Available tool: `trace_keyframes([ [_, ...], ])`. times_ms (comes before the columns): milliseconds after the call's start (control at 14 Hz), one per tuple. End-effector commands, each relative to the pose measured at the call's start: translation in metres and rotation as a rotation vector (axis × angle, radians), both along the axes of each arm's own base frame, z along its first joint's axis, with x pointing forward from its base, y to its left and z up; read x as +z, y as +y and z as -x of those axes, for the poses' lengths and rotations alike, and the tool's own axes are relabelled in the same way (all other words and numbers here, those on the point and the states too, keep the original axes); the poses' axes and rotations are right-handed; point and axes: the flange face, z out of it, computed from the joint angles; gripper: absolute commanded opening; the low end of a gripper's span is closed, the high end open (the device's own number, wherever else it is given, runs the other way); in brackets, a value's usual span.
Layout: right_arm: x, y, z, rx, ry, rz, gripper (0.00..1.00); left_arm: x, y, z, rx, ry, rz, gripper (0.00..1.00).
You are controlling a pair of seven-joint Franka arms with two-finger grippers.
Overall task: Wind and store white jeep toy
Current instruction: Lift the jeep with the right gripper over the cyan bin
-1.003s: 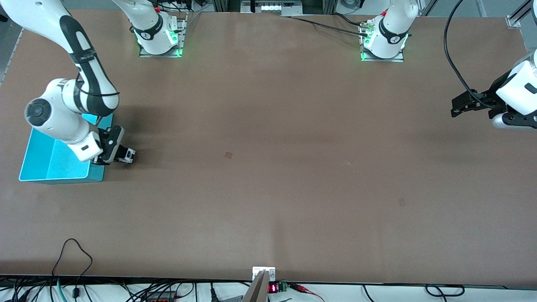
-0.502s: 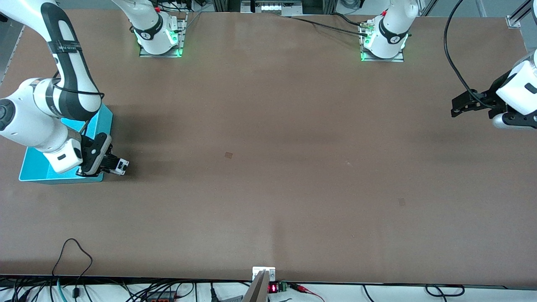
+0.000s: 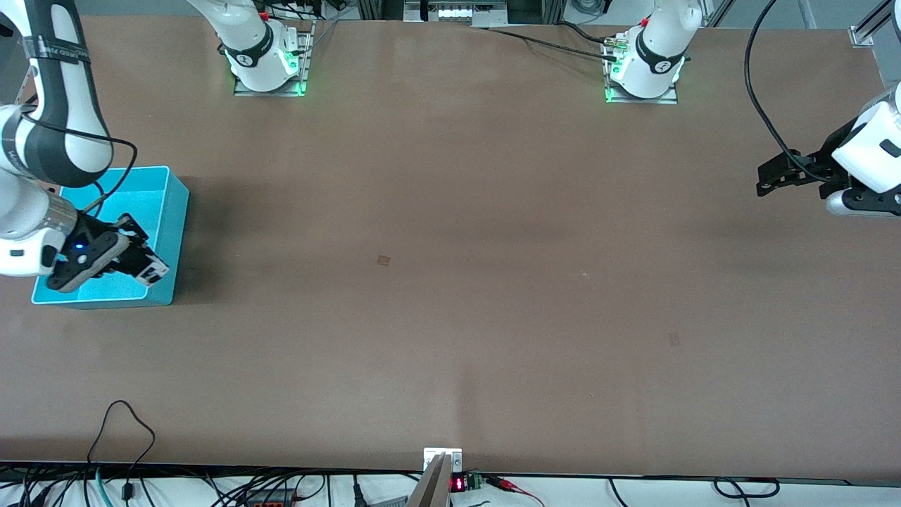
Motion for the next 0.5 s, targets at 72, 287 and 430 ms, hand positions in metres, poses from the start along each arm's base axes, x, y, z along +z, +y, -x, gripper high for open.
trace_keyframes([
  [72, 0.003, -0.053, 0.024, -0.22, 0.038, 0.029, 0.0, 0.005, -0.001, 0.008, -0.003, 0.005, 0.008, 1.0],
  [287, -0.019, -0.105, 0.051, -0.406, 0.052, 0.039, 0.0, 0.005, 0.0, 0.008, 0.0, 0.007, 0.01, 1.0],
  [430, -0.038, -0.118, 0.067, -0.513, 0.073, 0.037, 0.0, 0.005, -0.001, 0.009, -0.001, 0.013, 0.01, 1.0],
])
